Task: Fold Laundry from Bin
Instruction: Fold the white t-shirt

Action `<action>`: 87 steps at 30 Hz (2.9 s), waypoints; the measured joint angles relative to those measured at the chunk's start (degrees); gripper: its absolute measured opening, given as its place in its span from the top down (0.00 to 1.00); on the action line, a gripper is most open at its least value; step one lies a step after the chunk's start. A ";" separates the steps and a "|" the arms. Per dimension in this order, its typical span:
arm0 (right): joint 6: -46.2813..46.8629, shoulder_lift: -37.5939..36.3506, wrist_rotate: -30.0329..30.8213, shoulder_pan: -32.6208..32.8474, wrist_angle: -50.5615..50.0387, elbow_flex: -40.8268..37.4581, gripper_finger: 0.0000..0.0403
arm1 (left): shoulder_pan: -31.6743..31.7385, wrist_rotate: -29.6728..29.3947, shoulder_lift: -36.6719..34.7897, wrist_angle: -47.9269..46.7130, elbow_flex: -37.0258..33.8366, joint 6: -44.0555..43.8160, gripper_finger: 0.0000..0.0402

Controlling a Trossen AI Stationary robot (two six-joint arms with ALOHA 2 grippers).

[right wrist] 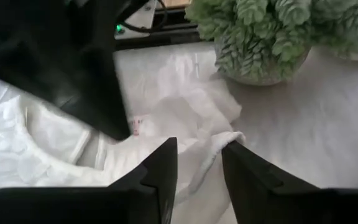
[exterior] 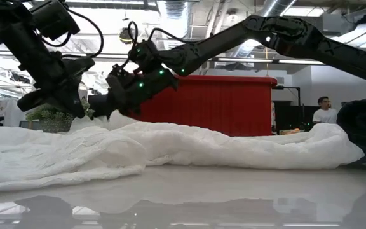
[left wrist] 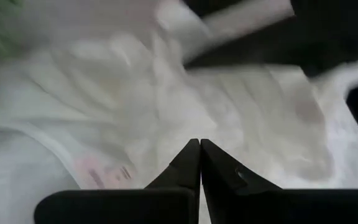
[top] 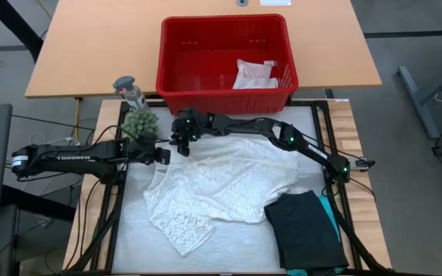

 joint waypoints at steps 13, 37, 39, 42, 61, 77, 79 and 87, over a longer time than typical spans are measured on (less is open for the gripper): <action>-0.48 0.00 -0.89 1.42 -0.39 0.00 0.61 | -0.36 -5.60 2.40 4.12 -0.02 1.20 1.00; -1.17 -0.39 0.18 -0.08 -3.21 0.00 0.61 | -5.18 -1.71 10.93 10.68 -6.60 -2.04 1.00; -1.72 -0.87 0.19 -0.47 -4.86 -0.02 0.61 | -5.46 -2.14 10.93 10.04 -6.60 -2.56 1.00; -3.37 -2.13 0.16 -1.38 -7.01 0.02 0.61 | -5.66 -2.16 10.91 10.05 -6.62 -2.68 1.00; -28.37 -10.89 3.31 8.58 -44.95 -0.02 0.68 | -5.64 -1.77 10.88 10.80 -6.64 -2.84 1.00; -26.75 -10.51 8.64 10.50 -35.73 -1.08 0.63 | -5.64 -1.05 10.88 10.76 -6.64 -1.51 1.00; -25.46 -10.56 8.74 10.47 -36.18 -3.04 0.59 | -5.64 -1.05 10.88 10.77 -6.64 -1.51 1.00; -24.25 -10.49 17.07 11.52 -30.78 -4.90 0.50 | -5.64 -1.09 10.88 10.75 -6.64 -1.49 1.00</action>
